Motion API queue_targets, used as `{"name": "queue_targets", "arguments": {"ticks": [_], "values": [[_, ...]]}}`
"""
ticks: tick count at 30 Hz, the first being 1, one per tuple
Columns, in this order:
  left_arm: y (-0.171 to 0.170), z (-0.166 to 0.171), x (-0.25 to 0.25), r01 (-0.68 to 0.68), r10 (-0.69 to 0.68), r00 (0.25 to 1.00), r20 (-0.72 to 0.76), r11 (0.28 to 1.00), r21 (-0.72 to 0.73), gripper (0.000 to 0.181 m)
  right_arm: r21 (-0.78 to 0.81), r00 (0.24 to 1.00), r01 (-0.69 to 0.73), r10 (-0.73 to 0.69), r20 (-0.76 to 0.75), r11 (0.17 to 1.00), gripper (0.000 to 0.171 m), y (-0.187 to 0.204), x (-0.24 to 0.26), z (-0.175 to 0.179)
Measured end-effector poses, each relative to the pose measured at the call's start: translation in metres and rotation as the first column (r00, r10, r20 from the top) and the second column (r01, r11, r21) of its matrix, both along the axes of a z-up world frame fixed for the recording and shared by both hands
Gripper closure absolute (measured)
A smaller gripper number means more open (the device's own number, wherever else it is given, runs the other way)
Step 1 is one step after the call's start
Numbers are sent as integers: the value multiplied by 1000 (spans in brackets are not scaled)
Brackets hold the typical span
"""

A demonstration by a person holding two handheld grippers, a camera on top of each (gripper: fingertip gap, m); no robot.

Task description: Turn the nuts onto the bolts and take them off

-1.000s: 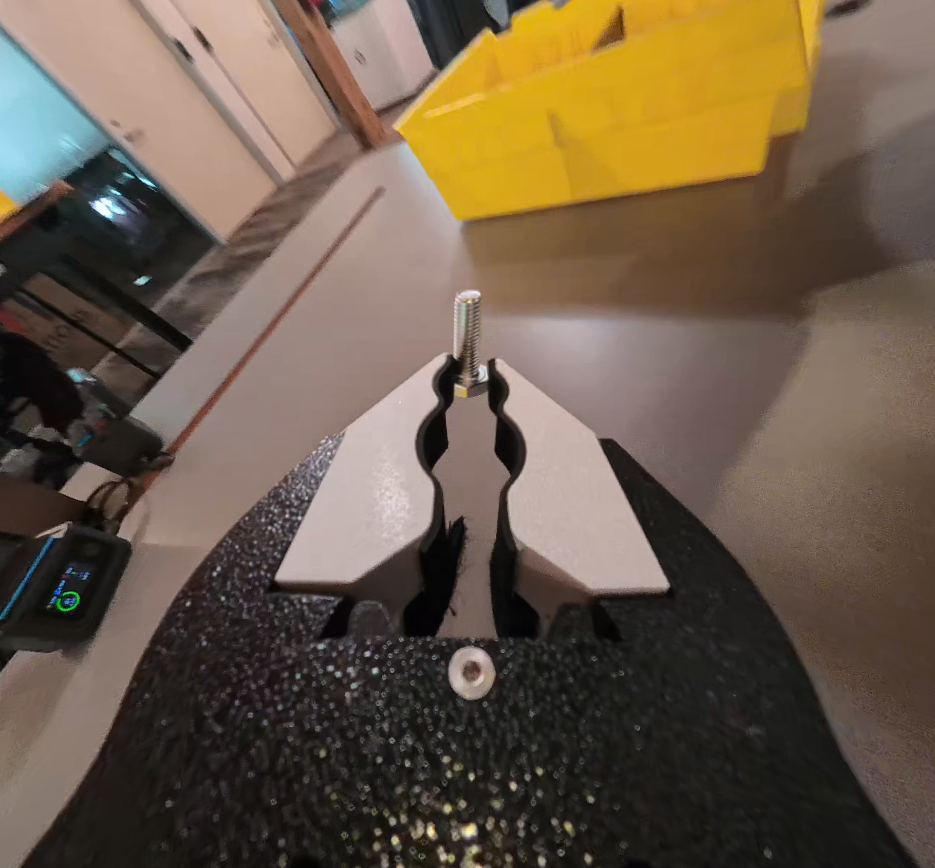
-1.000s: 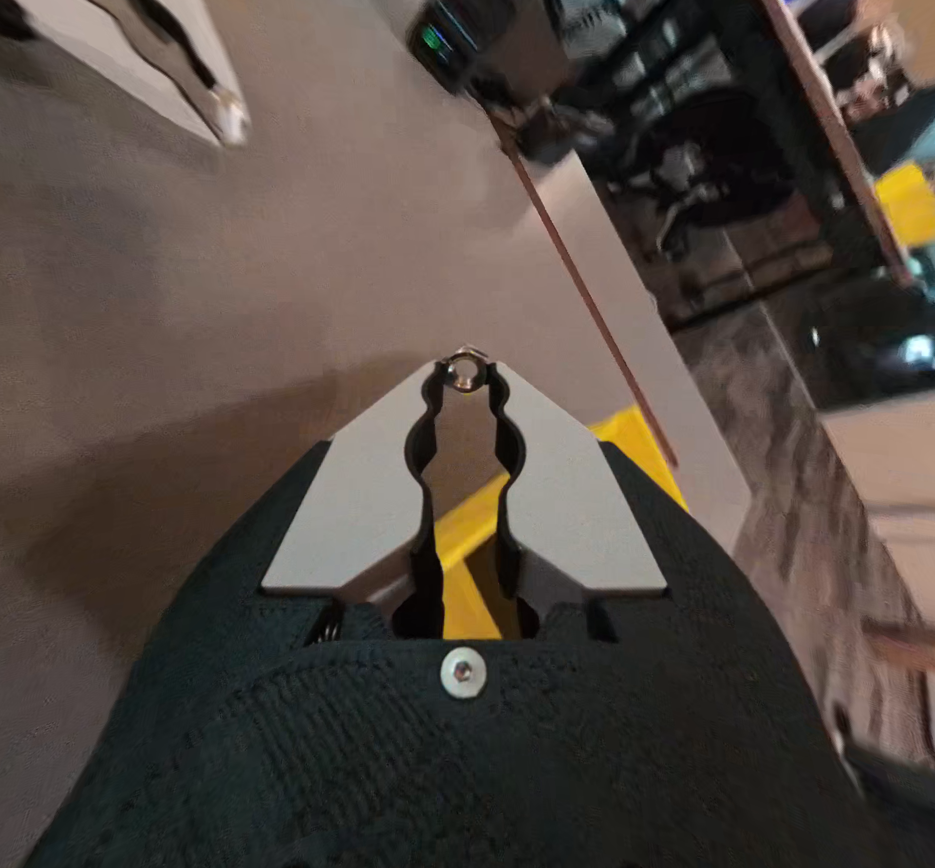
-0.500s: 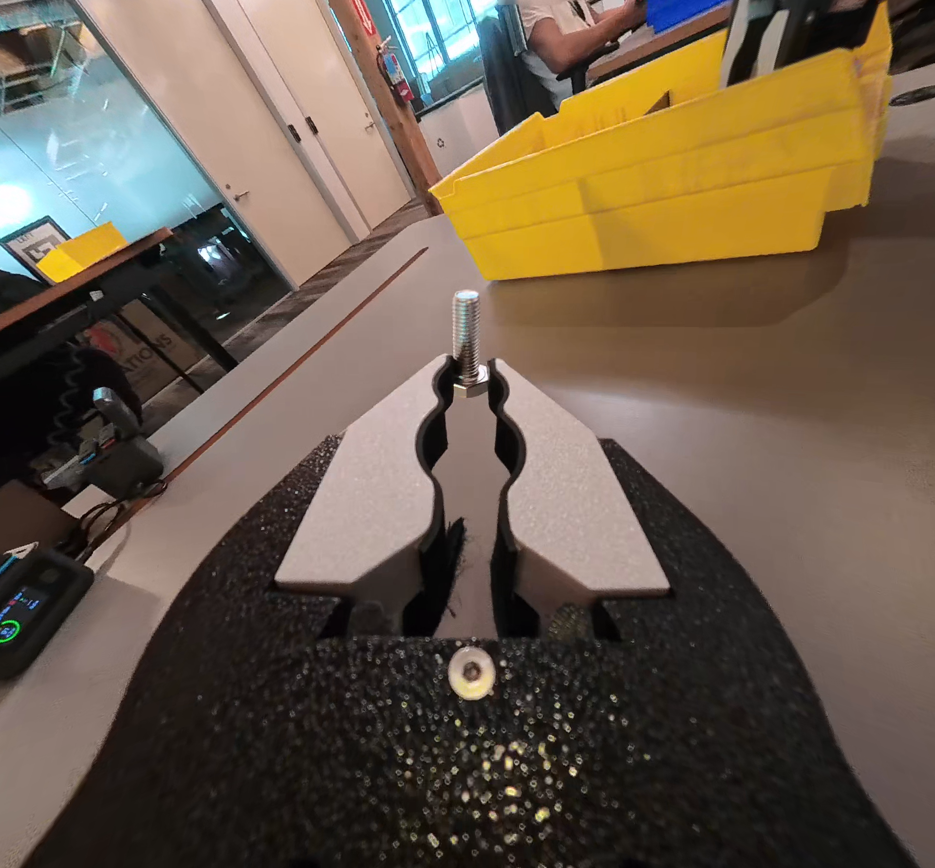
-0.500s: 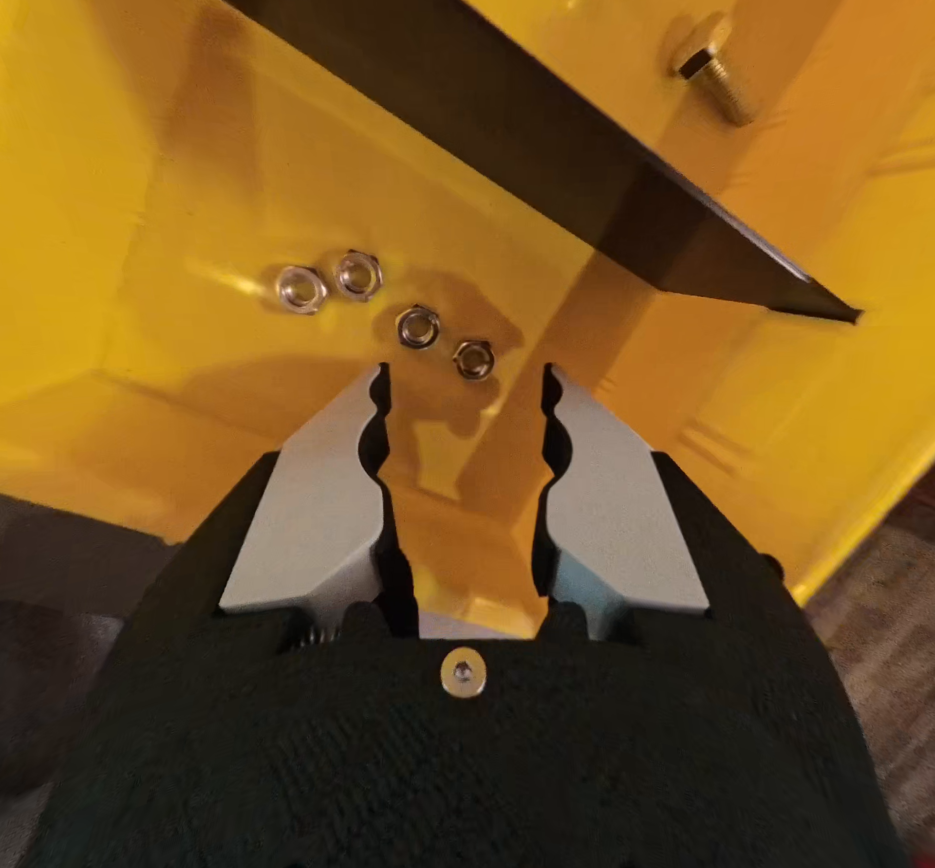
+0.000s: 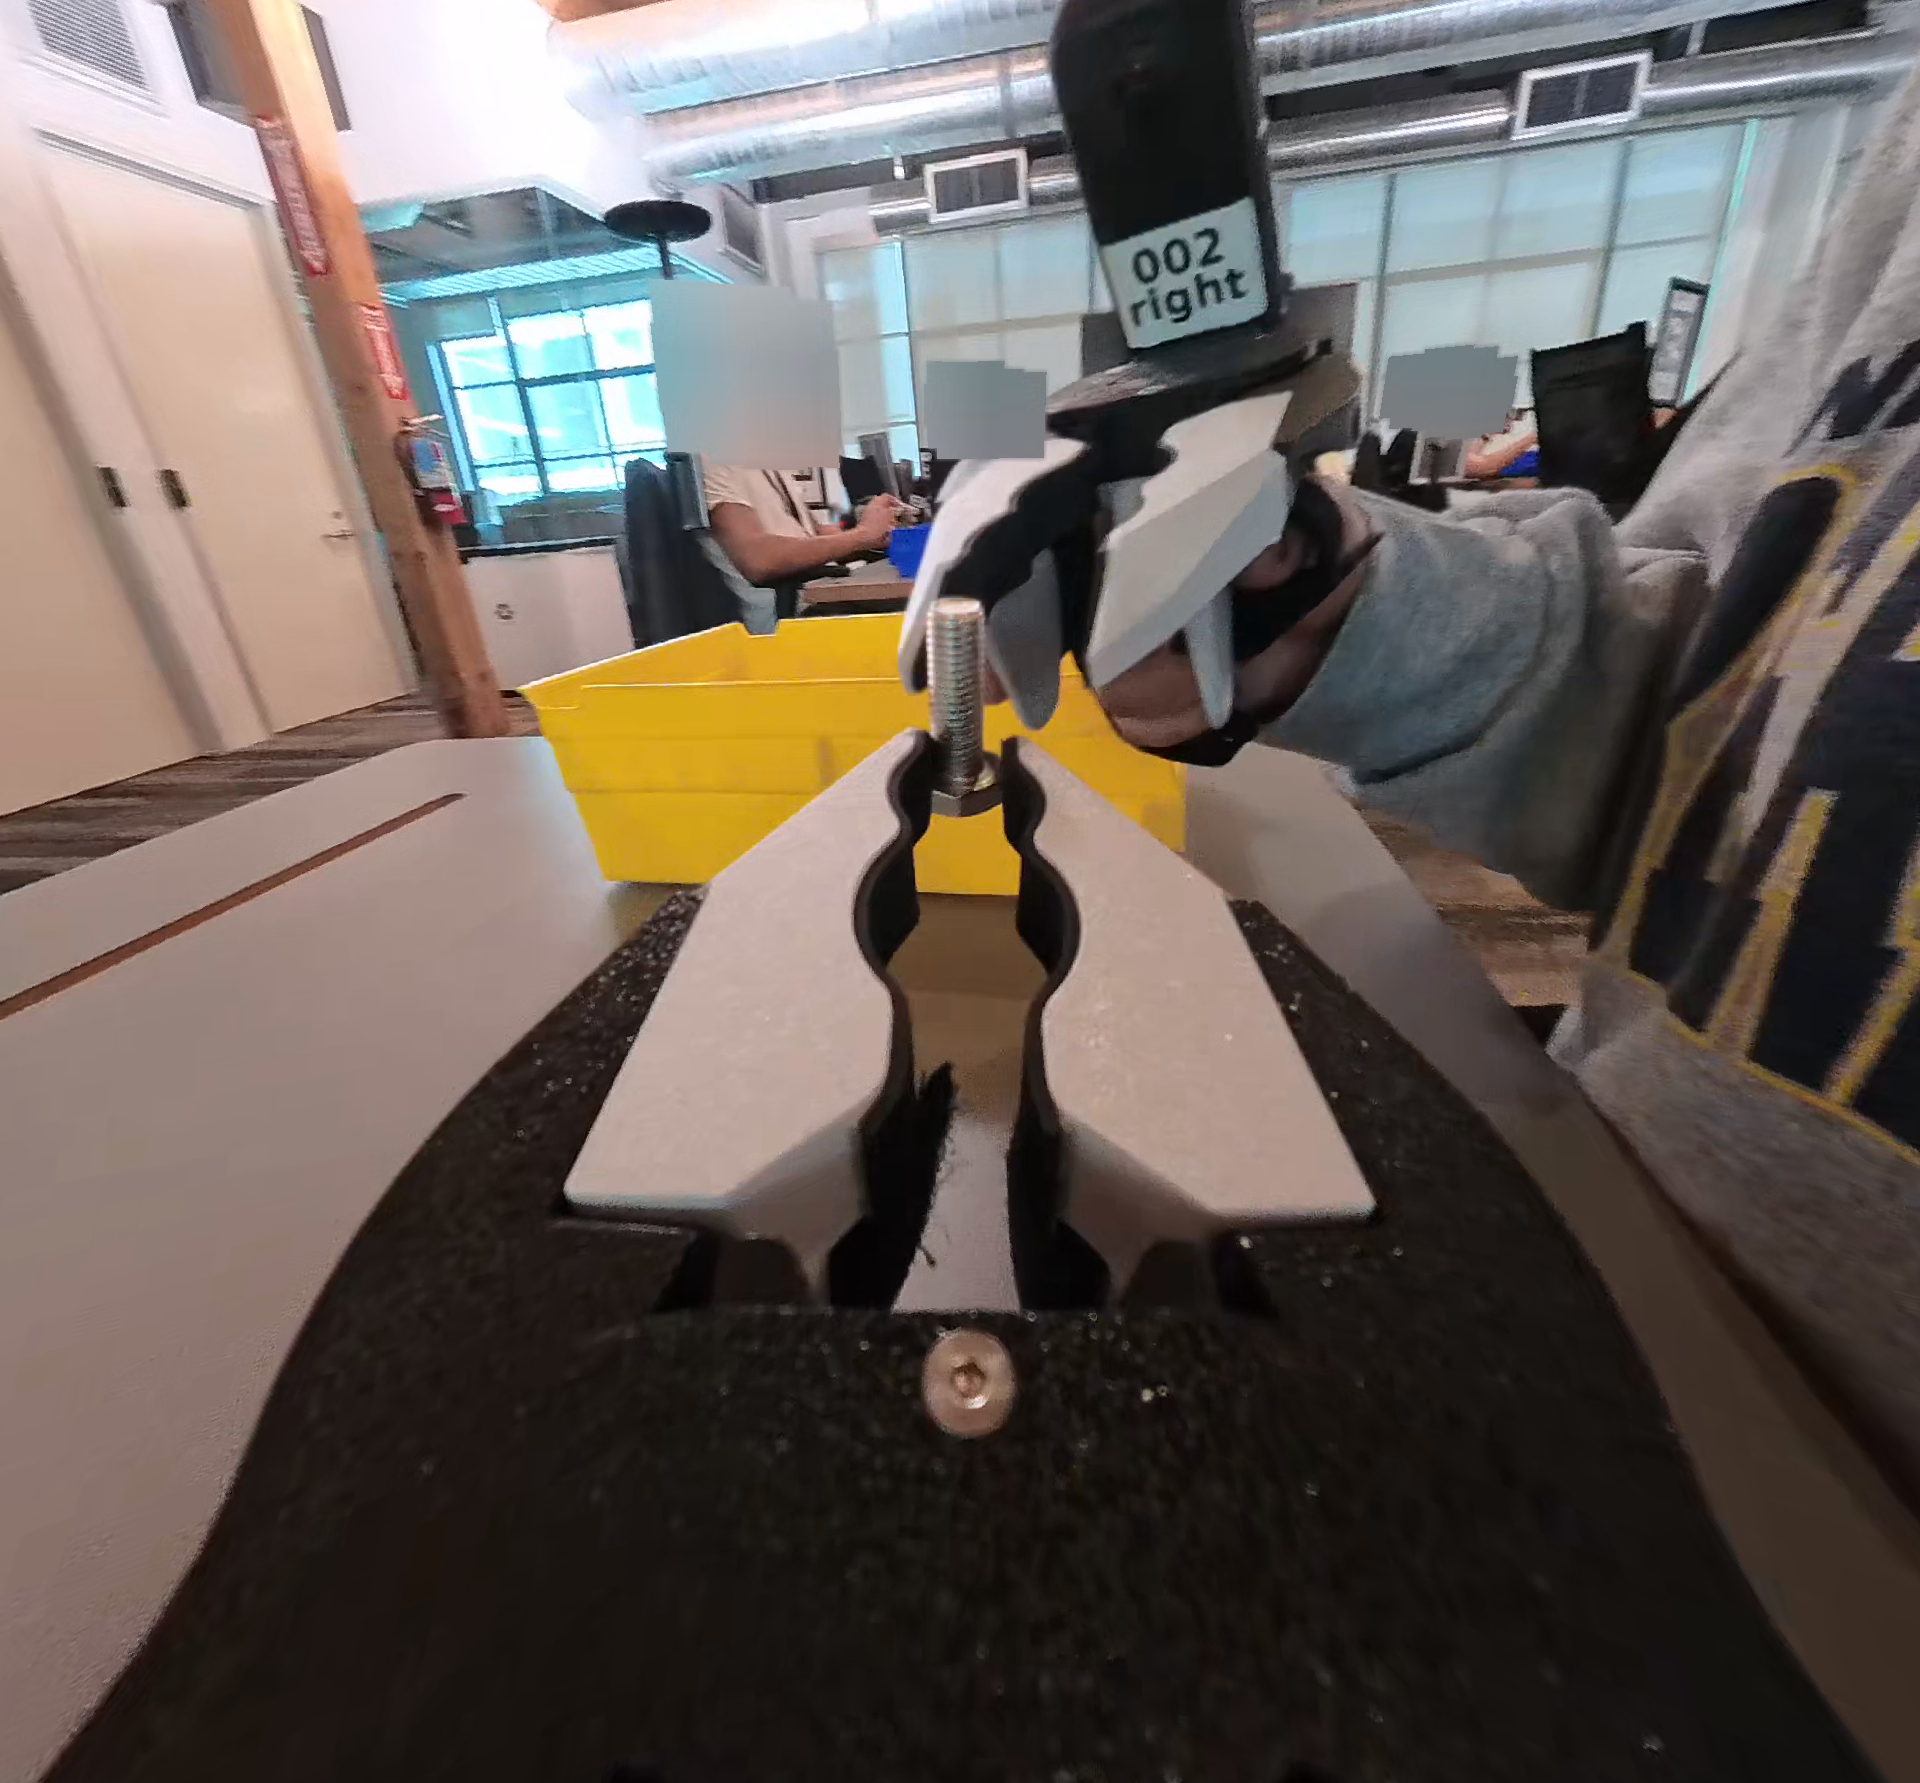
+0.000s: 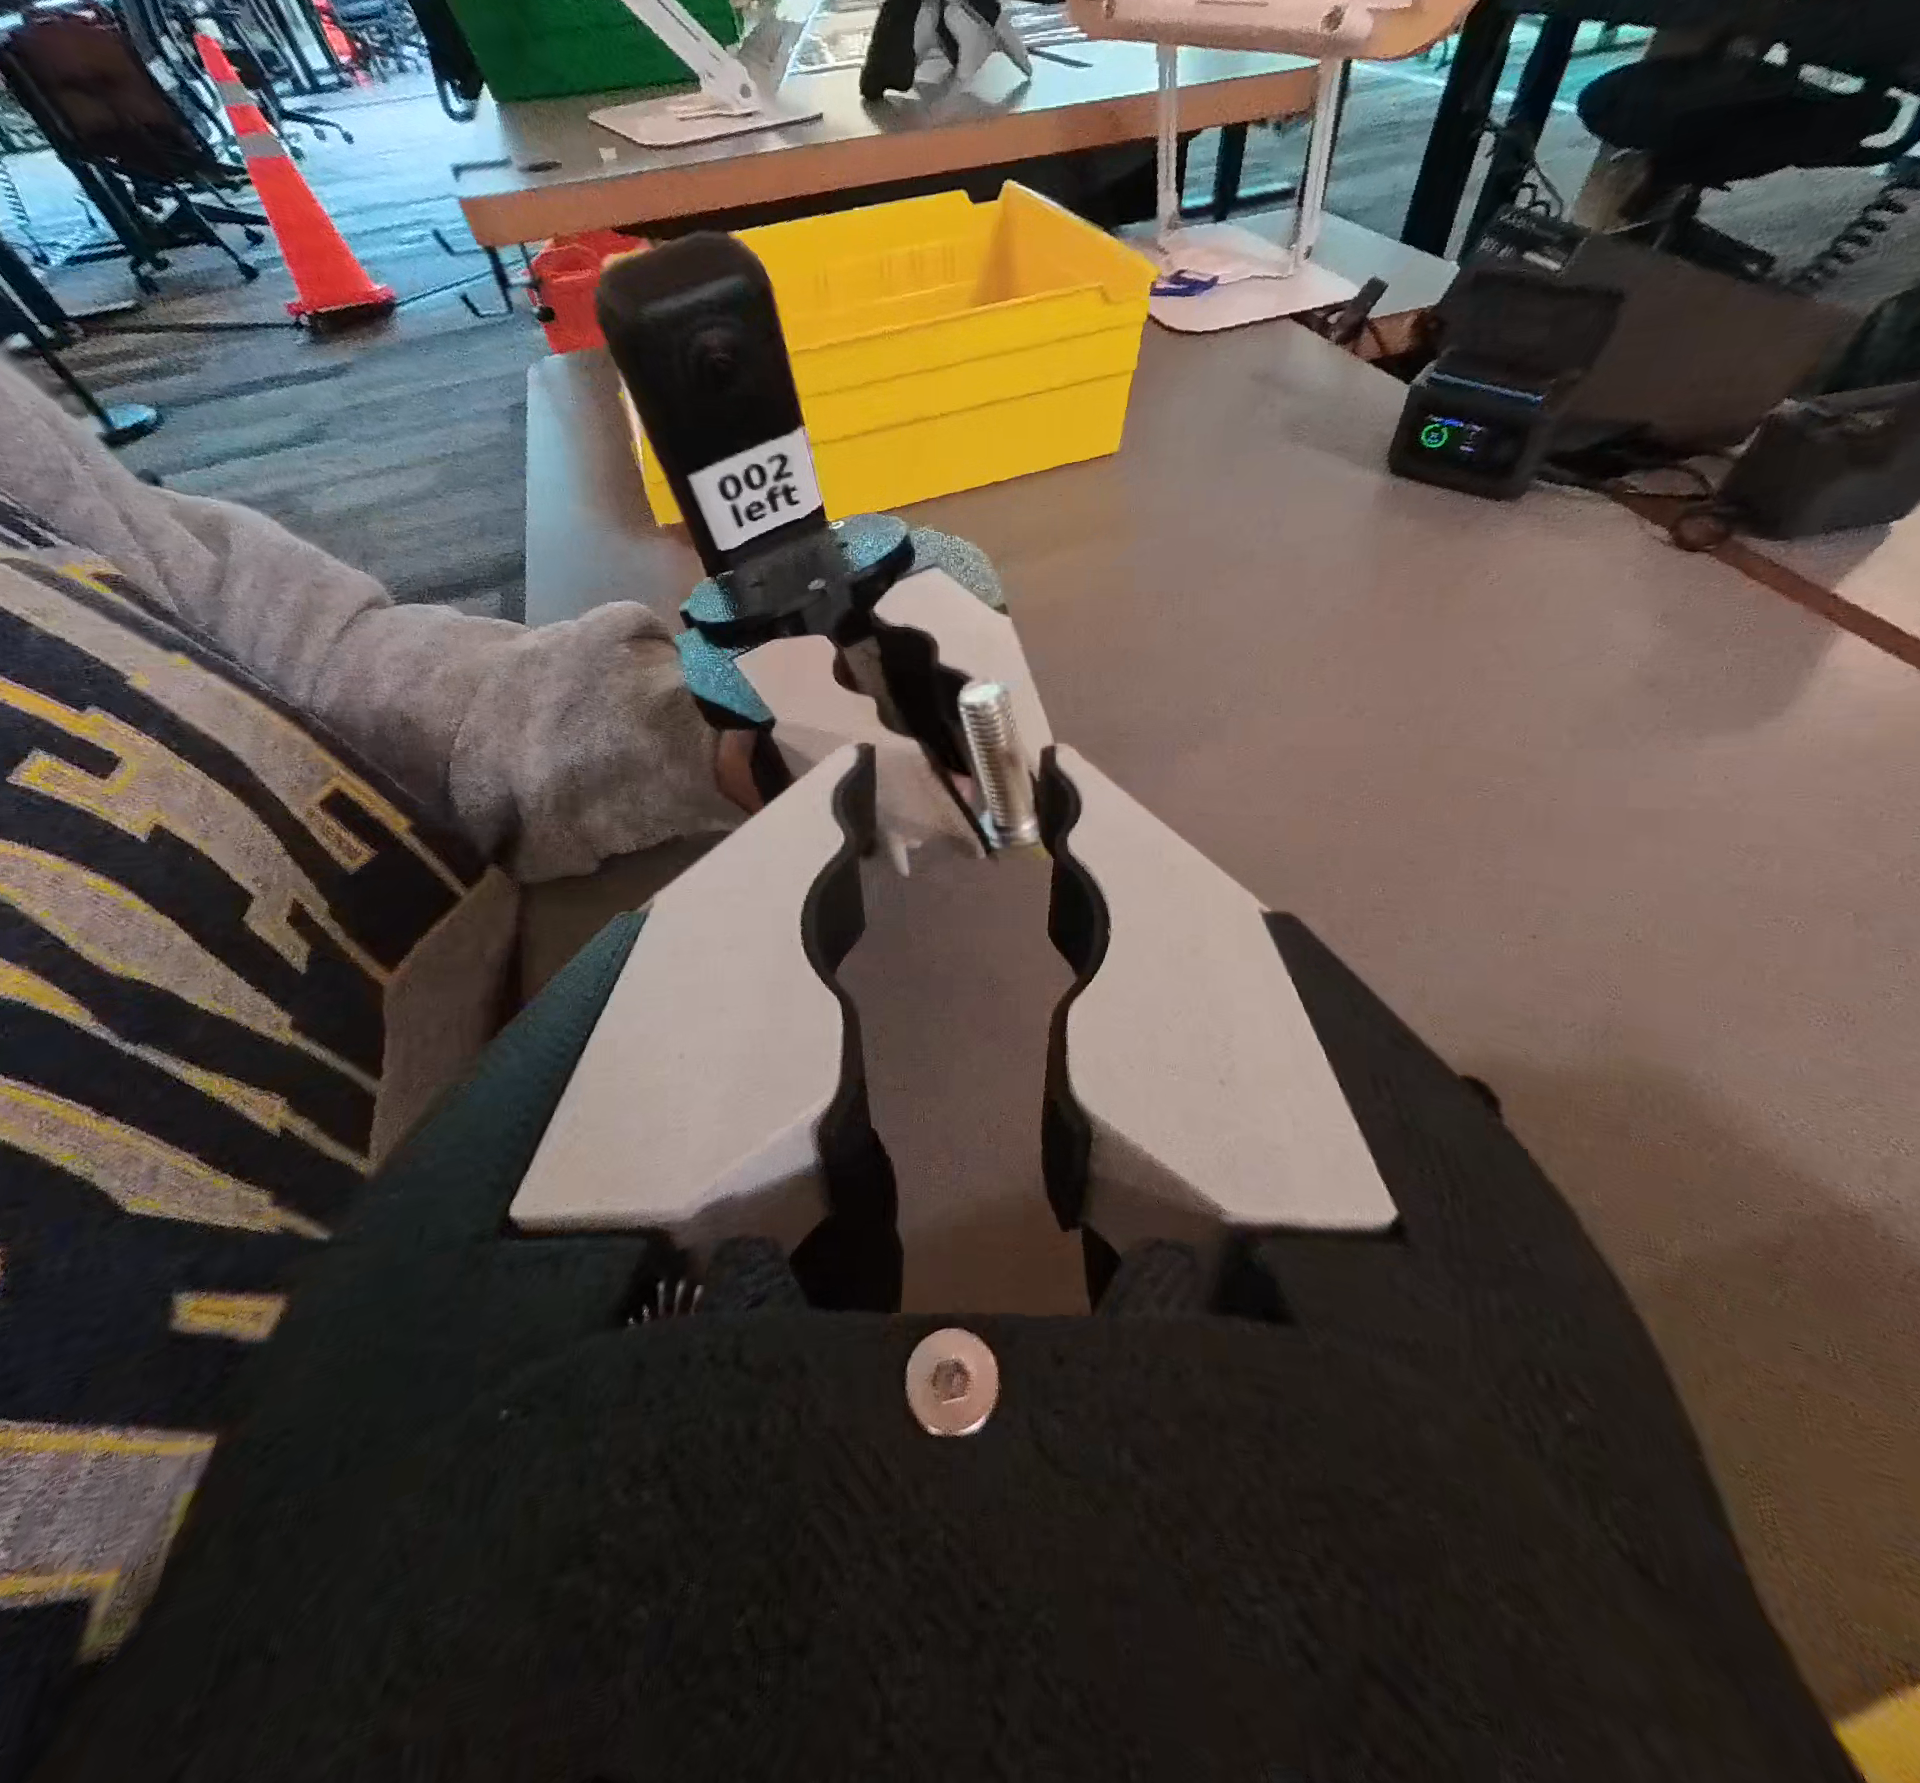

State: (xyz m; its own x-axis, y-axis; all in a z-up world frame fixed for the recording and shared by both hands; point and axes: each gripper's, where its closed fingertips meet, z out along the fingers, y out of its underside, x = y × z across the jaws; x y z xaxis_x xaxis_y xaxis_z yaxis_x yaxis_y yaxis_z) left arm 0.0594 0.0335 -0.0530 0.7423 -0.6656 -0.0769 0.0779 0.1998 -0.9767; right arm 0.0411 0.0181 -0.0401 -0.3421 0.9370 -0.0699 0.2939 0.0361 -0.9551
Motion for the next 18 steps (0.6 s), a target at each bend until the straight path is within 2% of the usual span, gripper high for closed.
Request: {"name": "queue_targets", "arguments": {"ticks": [2,3,5,6,8,9,11,13,15,18], "values": [[-3,-2,5,27,-27,1000,-15,1000,-4,171,12,1000,-8,8,7,1000,149,-4,-3,-4],[-5,-2,6,35,-35,999,-23,999,-2,171,31,1000,5,-5,13,999,161,-2,-5,-5],[-1,-1,3,-17,17,1000,-8,1000,-2,165,77,999,24,-26,28,997,163,4,-3,-4],[7,2,-7,-115,115,993,16,993,7,146,109,998,49,-52,23,993,163,13,-2,-1],[20,1,-31,-315,315,949,-15,949,7,90,167,984,176,-180,12,970,163,52,6,12],[26,-2,-43,-412,411,909,-59,911,11,77,191,957,280,-288,17,941,163,83,13,18],[30,0,-66,-576,584,802,-130,812,96,57,278,848,482,-522,89,831,163,158,38,20],[28,5,-73,-640,664,727,-172,747,179,49,419,688,566,-687,234,710,163,229,73,1],[28,5,-70,-649,683,703,-199,730,214,43,468,572,533,-708,415,705,163,272,96,-30],[31,2,-68,-645,678,701,-221,735,210,37,451,490,459,-642,589,765,163,306,107,-73]]}}
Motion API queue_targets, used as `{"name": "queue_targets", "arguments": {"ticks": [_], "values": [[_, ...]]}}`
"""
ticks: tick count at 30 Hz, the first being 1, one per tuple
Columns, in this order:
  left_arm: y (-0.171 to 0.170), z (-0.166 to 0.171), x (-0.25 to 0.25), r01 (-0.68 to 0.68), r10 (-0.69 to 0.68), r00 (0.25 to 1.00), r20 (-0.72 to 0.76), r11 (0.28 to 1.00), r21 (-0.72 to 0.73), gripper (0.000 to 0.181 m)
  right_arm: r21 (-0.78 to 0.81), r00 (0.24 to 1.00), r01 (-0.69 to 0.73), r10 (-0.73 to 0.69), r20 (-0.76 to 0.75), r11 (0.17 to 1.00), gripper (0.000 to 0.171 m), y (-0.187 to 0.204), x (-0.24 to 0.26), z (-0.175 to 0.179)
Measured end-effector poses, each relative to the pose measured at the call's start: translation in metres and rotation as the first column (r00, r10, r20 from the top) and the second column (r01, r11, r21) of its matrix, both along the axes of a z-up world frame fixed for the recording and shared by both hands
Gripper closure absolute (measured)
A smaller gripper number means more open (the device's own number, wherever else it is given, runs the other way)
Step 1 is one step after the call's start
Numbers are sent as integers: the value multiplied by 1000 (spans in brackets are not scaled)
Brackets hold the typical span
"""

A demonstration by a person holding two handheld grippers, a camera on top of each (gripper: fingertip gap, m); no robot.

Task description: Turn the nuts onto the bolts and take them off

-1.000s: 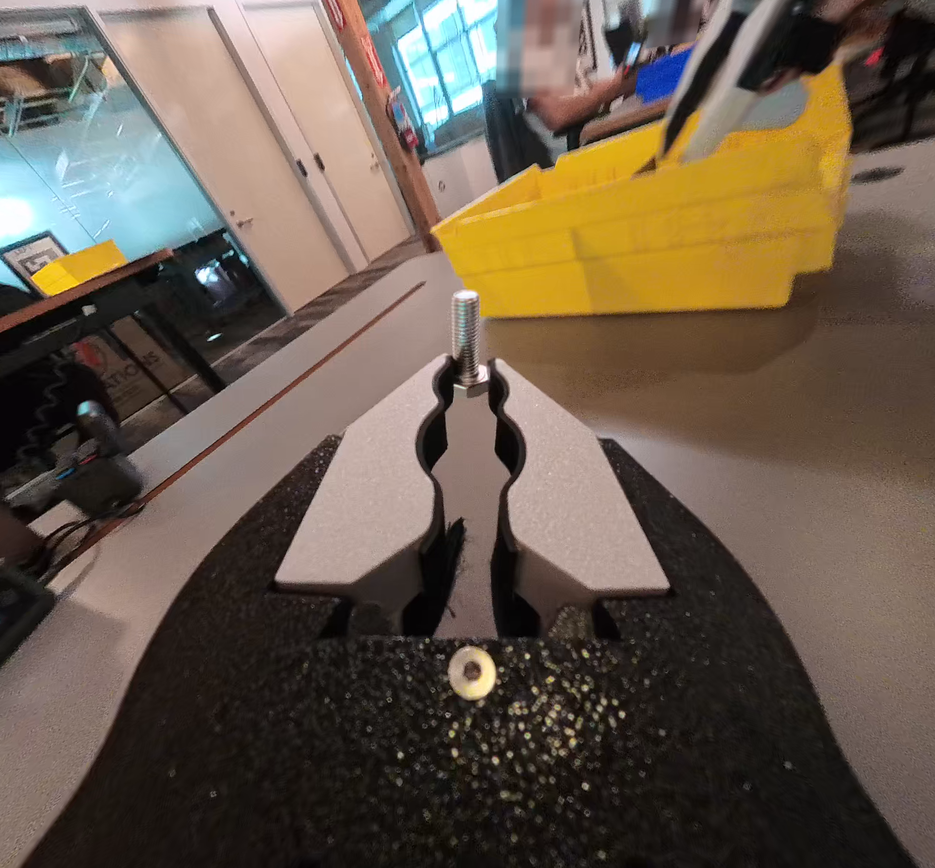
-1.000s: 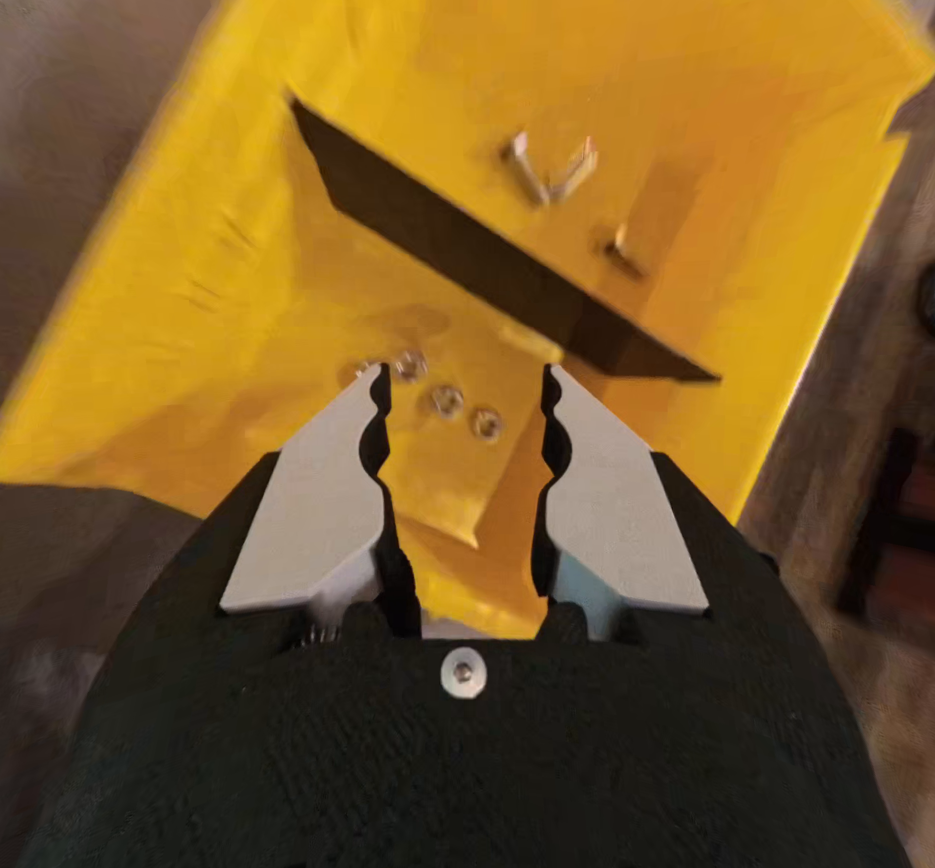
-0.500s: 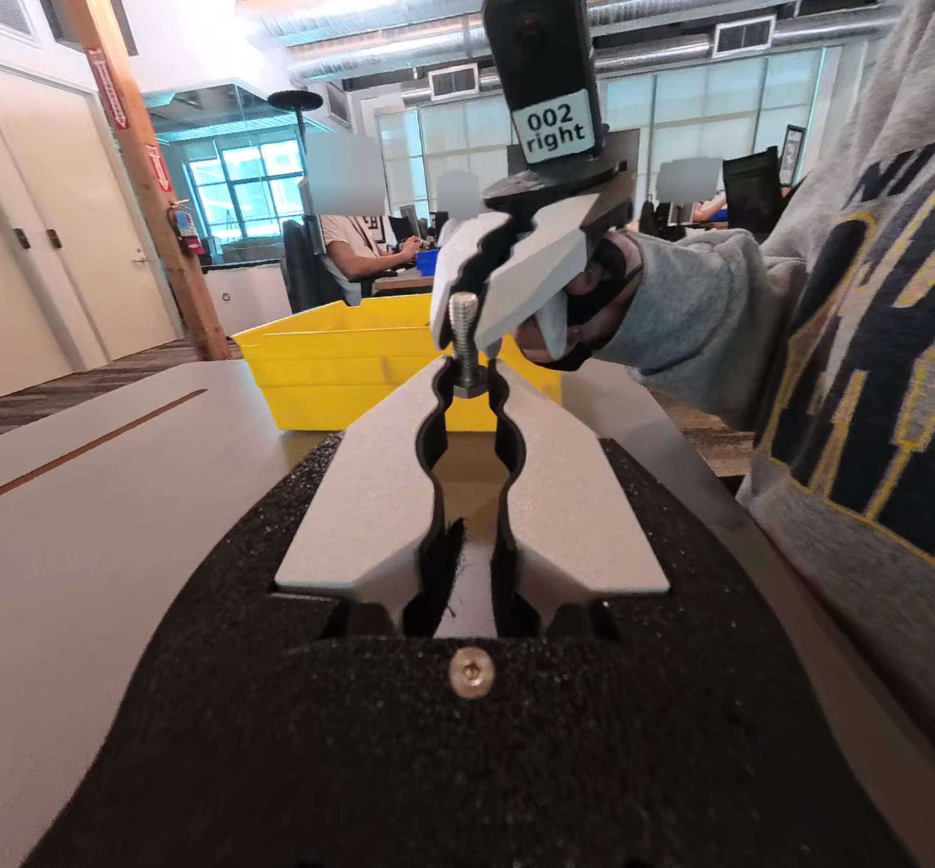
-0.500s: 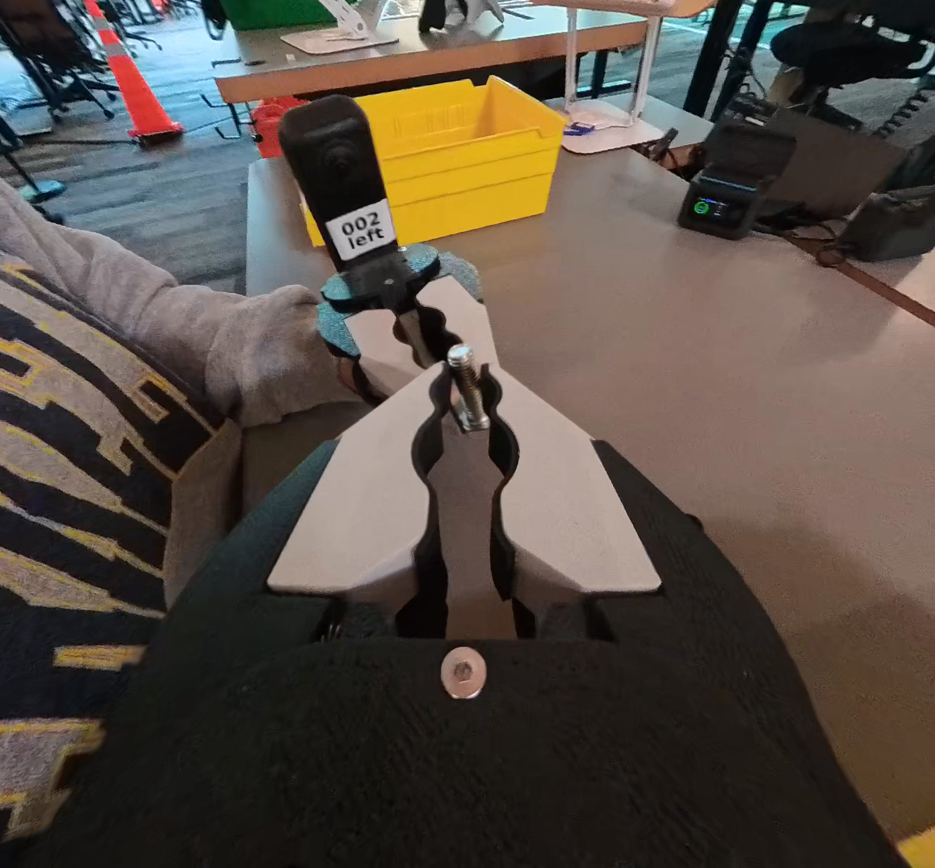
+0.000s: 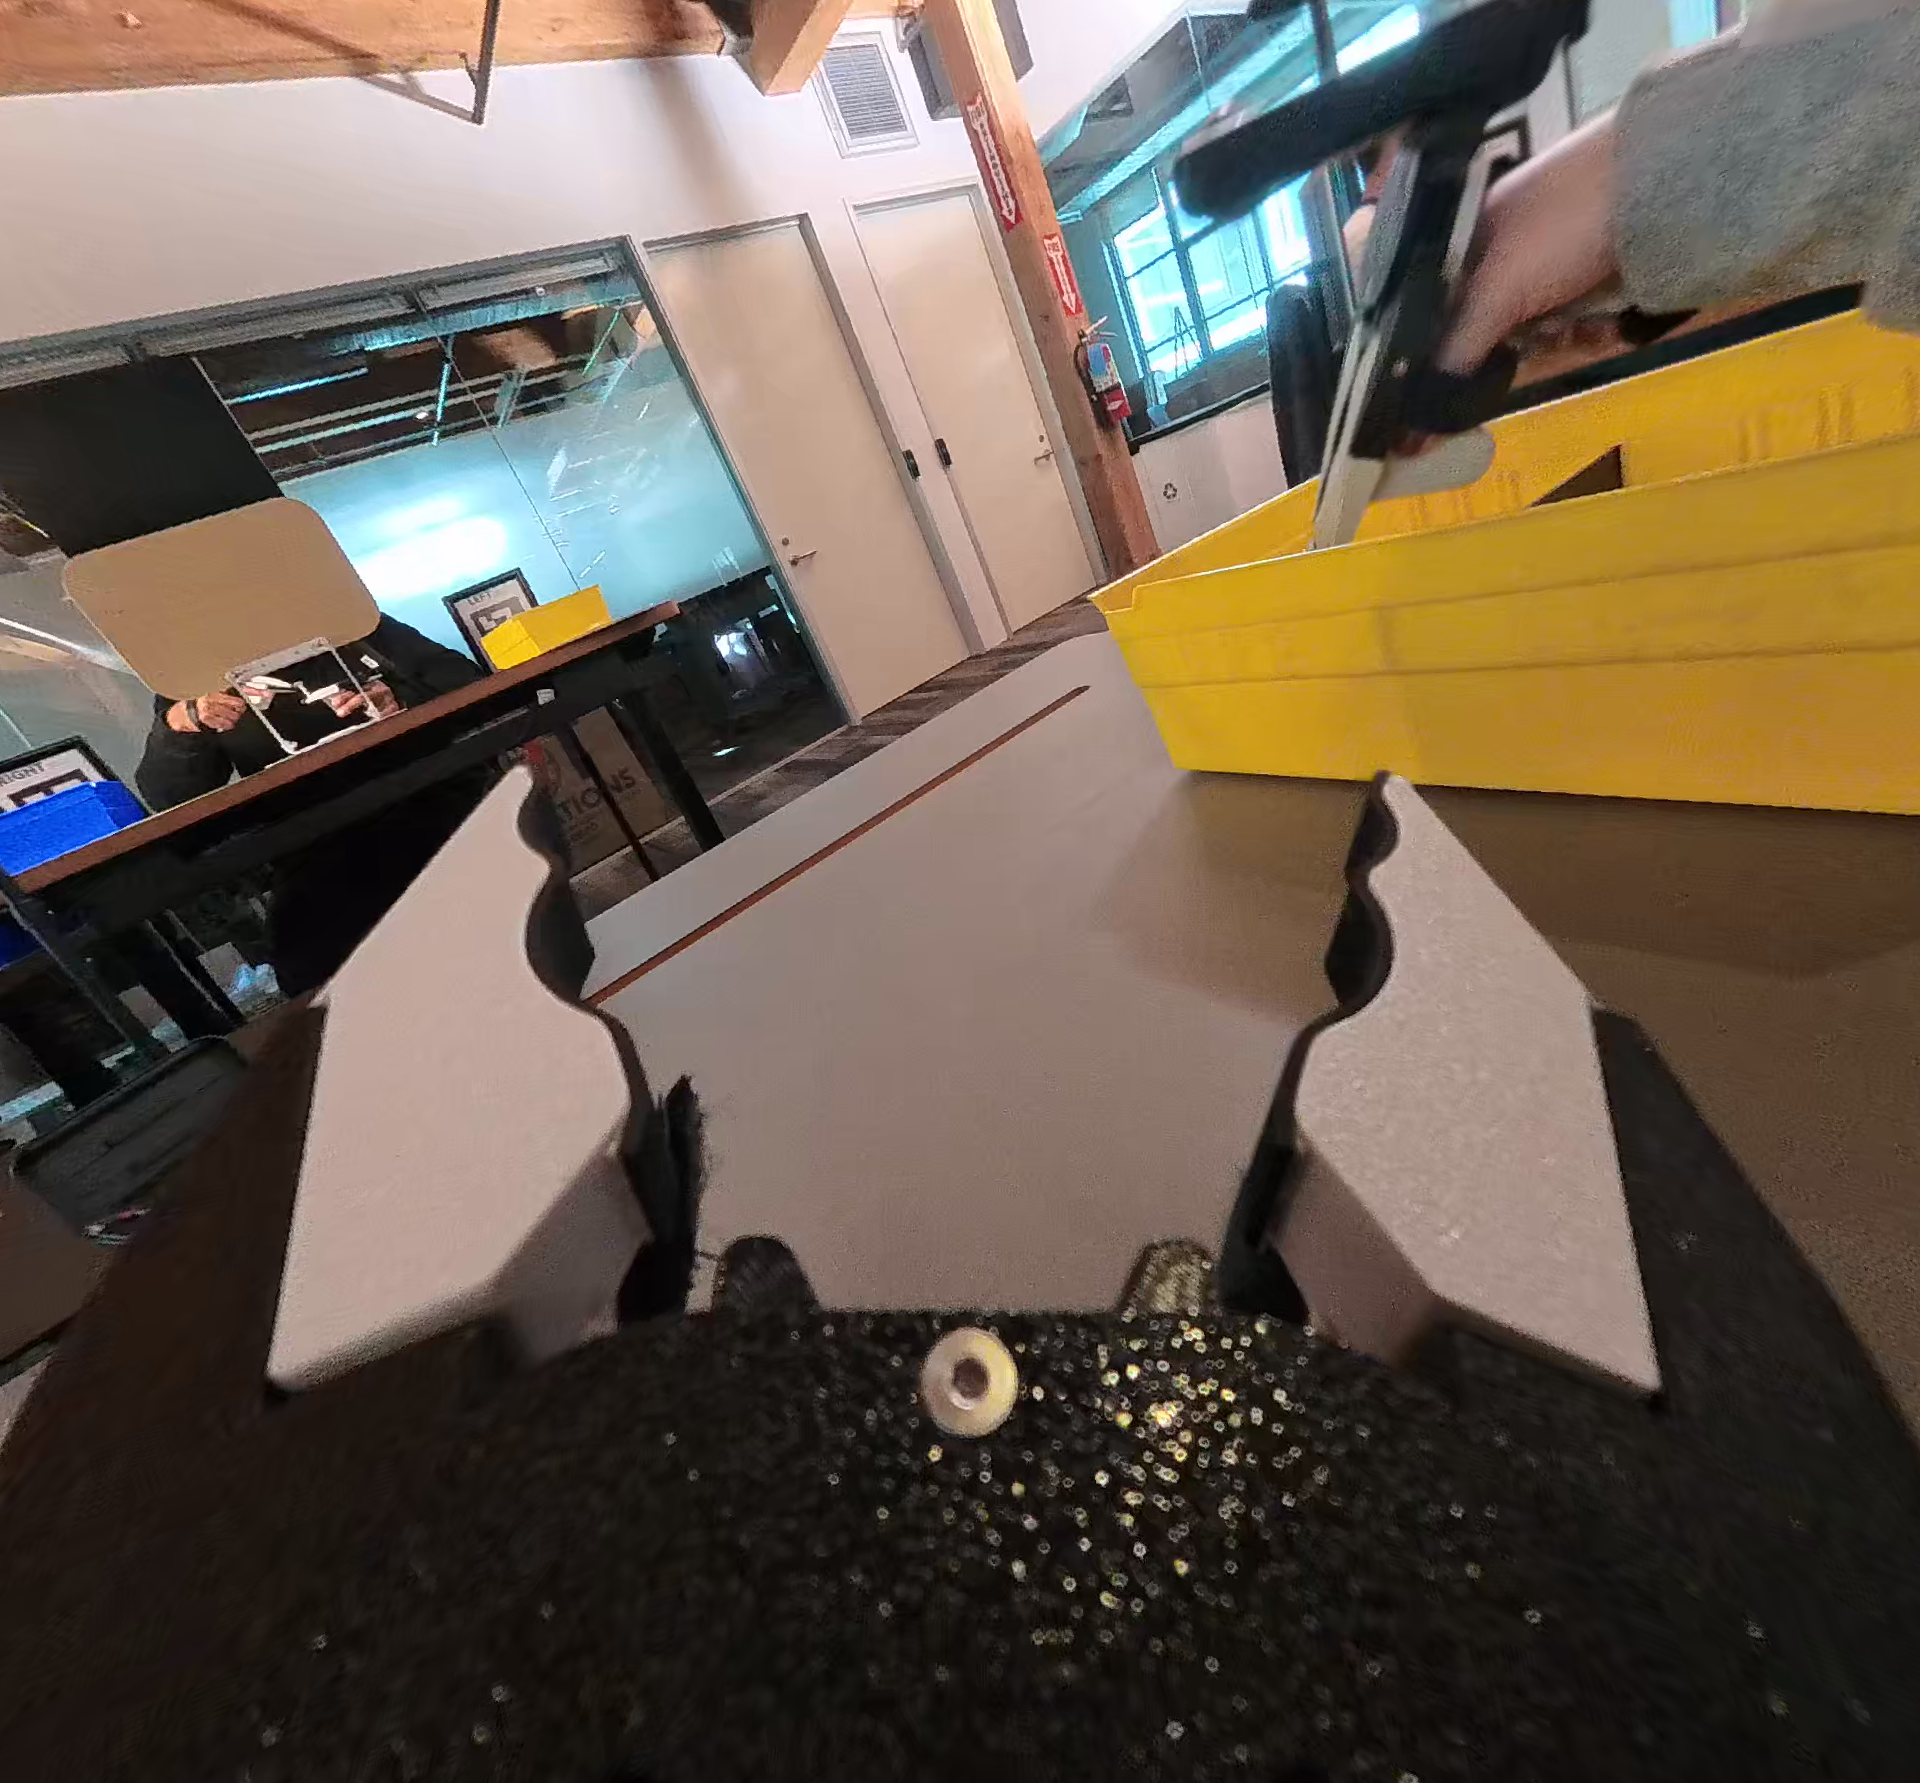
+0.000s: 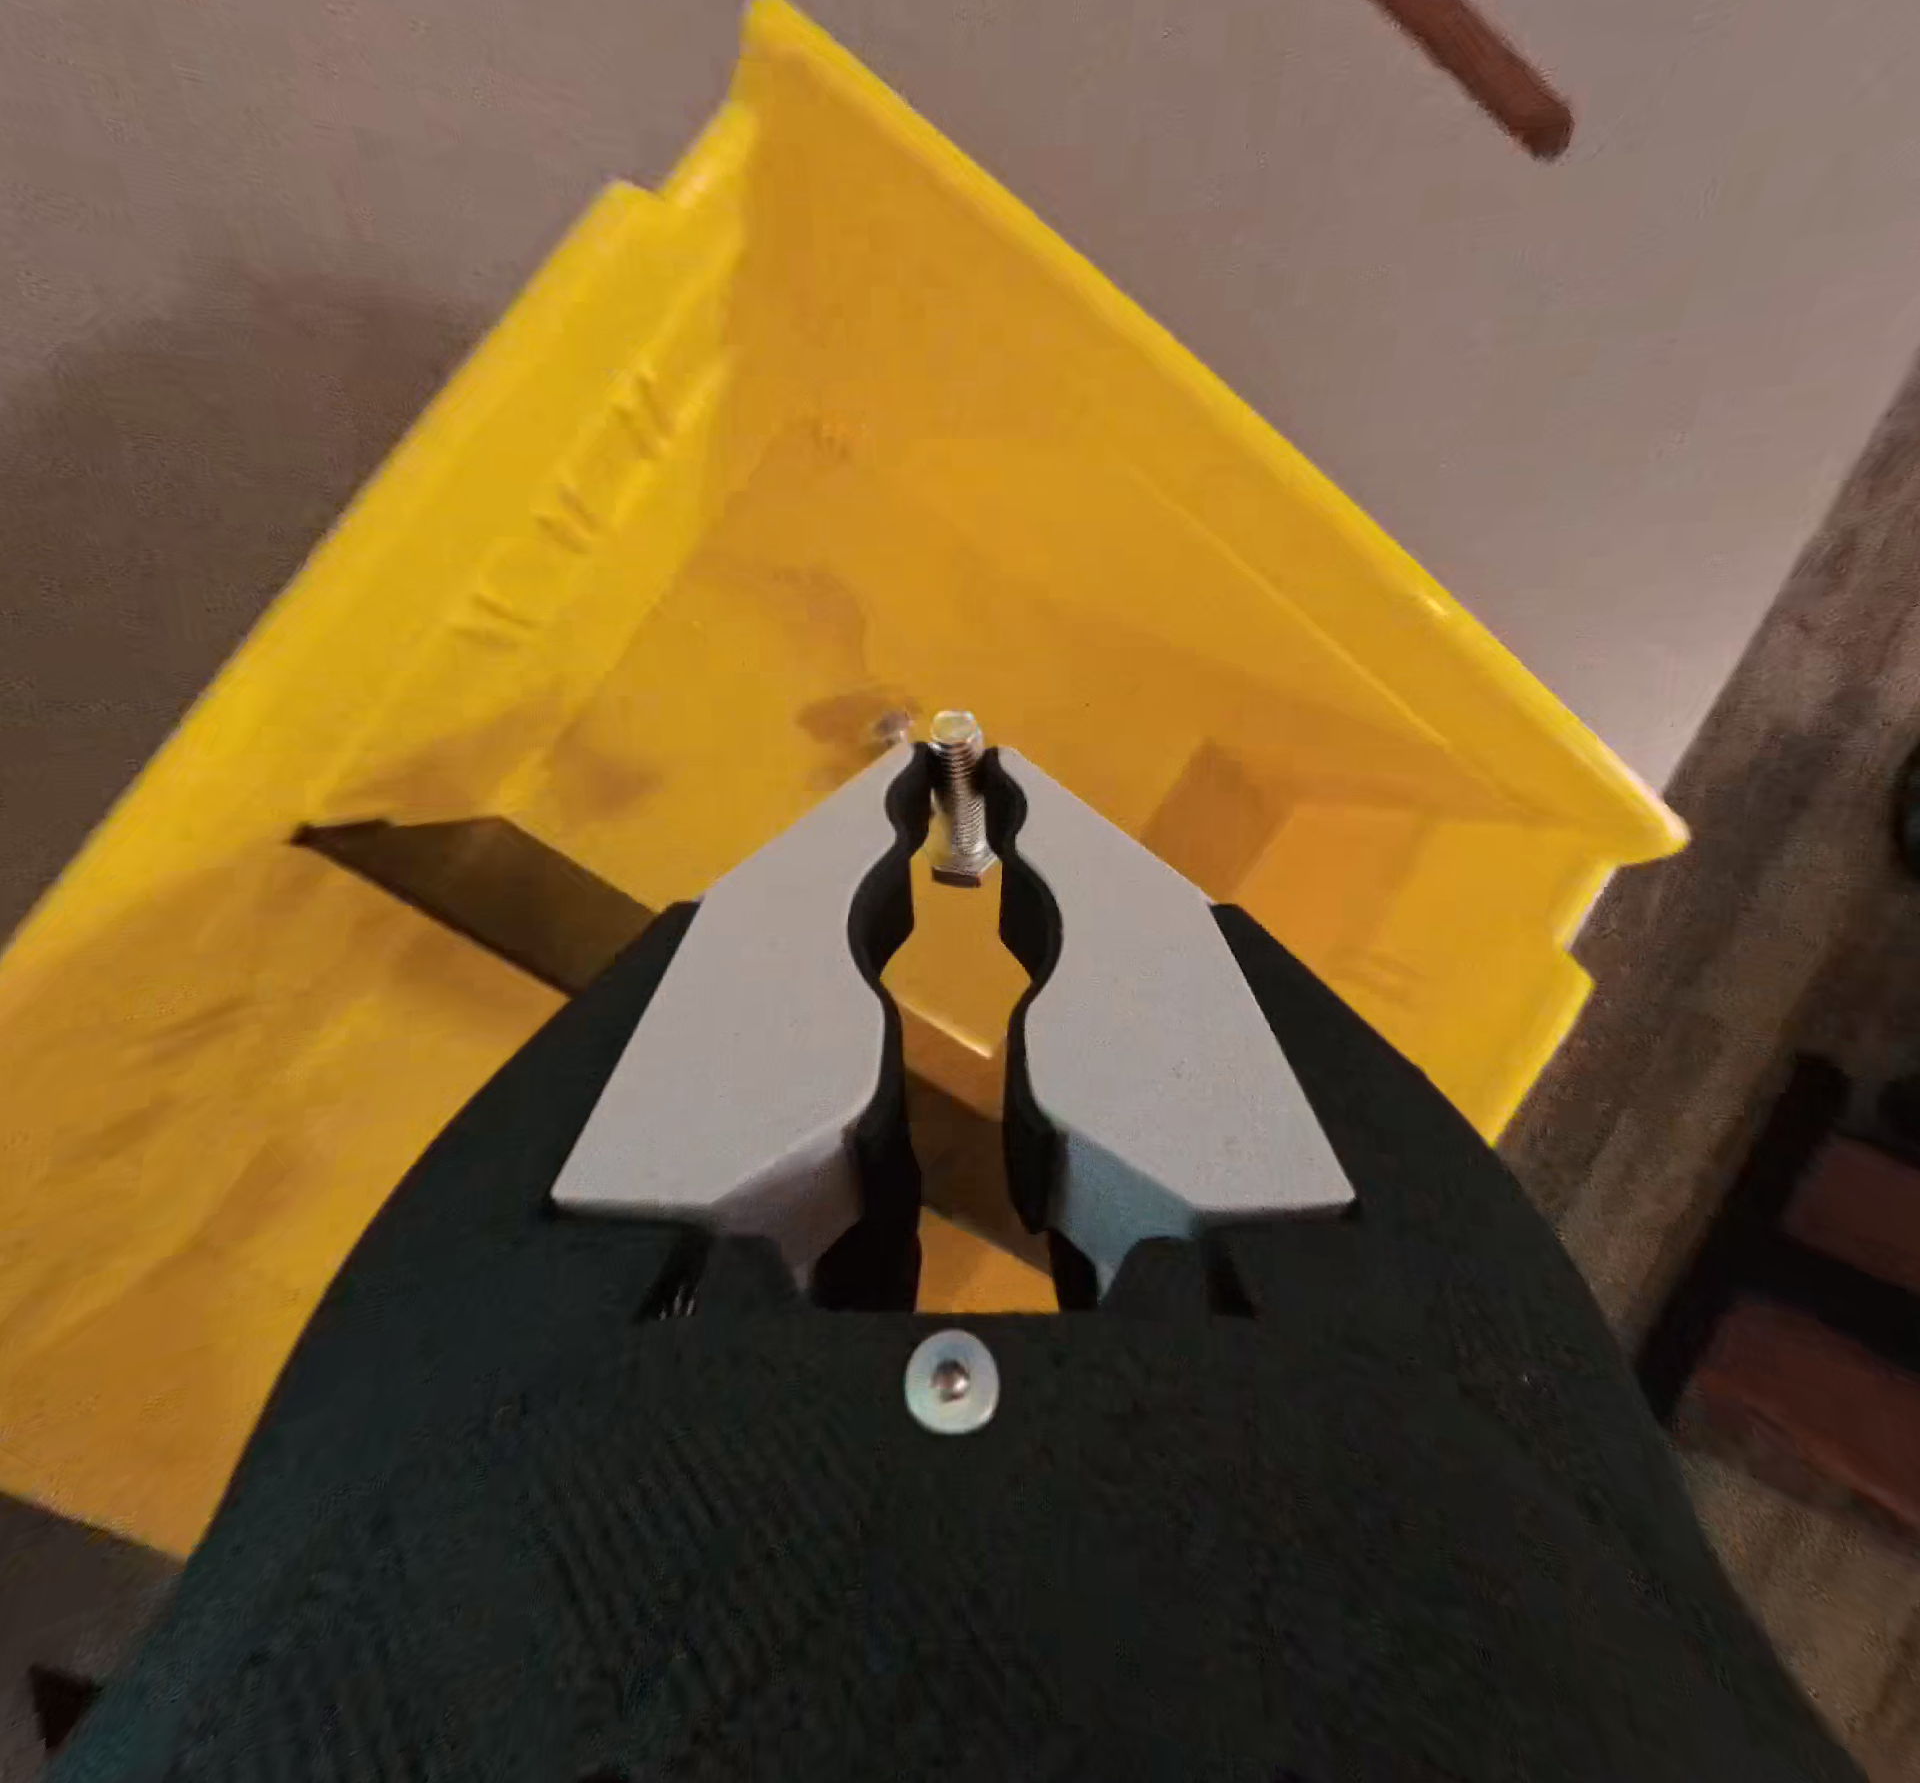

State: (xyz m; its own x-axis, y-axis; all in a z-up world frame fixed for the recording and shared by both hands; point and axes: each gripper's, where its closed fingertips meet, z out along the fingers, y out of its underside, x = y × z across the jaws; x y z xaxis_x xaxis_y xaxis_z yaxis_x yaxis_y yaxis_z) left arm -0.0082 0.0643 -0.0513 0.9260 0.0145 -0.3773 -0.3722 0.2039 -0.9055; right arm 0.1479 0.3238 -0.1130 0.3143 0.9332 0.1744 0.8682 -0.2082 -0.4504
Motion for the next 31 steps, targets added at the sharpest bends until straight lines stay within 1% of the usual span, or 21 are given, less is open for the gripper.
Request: {"name": "queue_targets", "arguments": {"ticks": [2,3,4,5,6,8,10,12,14,16,17,19,20,21,23,24,25,27,28,30,31], "values": [[0,-1,-1,-3,3,1000,3,1000,-4,36,-53,998,-10,13,63,999,163,8,2,-21],[0,-1,-1,-2,2,1000,5,1000,-5,35,-60,998,-5,9,67,998,163,12,0,-27],[0,0,-3,-7,7,1000,7,1000,-3,35,-65,998,10,-6,59,998,158,15,-2,-31],[-1,0,-4,-16,16,1000,6,1000,-1,34,-76,999,27,-23,46,997,142,16,-3,-32],[-1,0,-6,-23,23,1000,6,1000,2,35,-72,999,38,-37,18,997,130,15,-6,-28],[-2,0,-10,-32,32,999,15,999,1,34,13,995,58,-57,-77,998,105,15,-11,-5],[-3,0,-17,-52,52,998,24,999,-6,32,126,977,102,-75,-201,987,86,8,-8,30],[-5,1,-30,-90,90,995,31,996,-15,27,247,929,173,-75,-362,953,76,-4,2,71],[-12,8,-49,-151,153,986,64,988,-36,24,336,878,253,-70,-474,907,61,-19,26,101],[-30,21,-75,-253,259,961,98,965,-66,23,382,850,346,-113,-515,857,46,-27,64,111],[-42,26,-90,-309,319,941,111,946,-102,23,379,841,391,-157,-518,839,34,-29,84,109],[-73,26,-127,-439,472,875,107,867,-237,23,315,815,482,-286,-503,818,13,-27,125,91],[-89,21,-143,-476,526,846,84,817,-325,25,266,804,514,-350,-480,816,11,-26,143,76],[-106,18,-161,-522,586,808,60,760,-387,24,201,798,528,-401,-449,825,11,-28,156,59],[-135,7,-186,-534,637,770,35,674,-510,36,70,807,522,-466,-362,850,13,-36,172,26],[-149,-3,-198,-527,675,737,36,607,-594,35,31,820,514,-481,-312,857,20,-41,178,12],[-161,-17,-207,-505,702,712,28,539,-674,38,12,833,508,-487,-264,861,28,-43,182,0],[-182,-39,-226,-500,763,646,-8,415,-760,42,-44,859,474,-473,-198,879,56,-49,183,-17],[-187,-47,-229,-480,776,631,-8,383,-789,46,-76,863,467,-472,-178,881,66,-52,181,-22],[-193,-54,-230,-456,795,606,-22,325,-828,54,-112,869,462,-474,-143,880,94,-52,178,-31],[-199,-59,-229,-440,805,591,-49,271,-856,63,-123,872,463,-476,-115,878,103,-51,179,-35]]}}
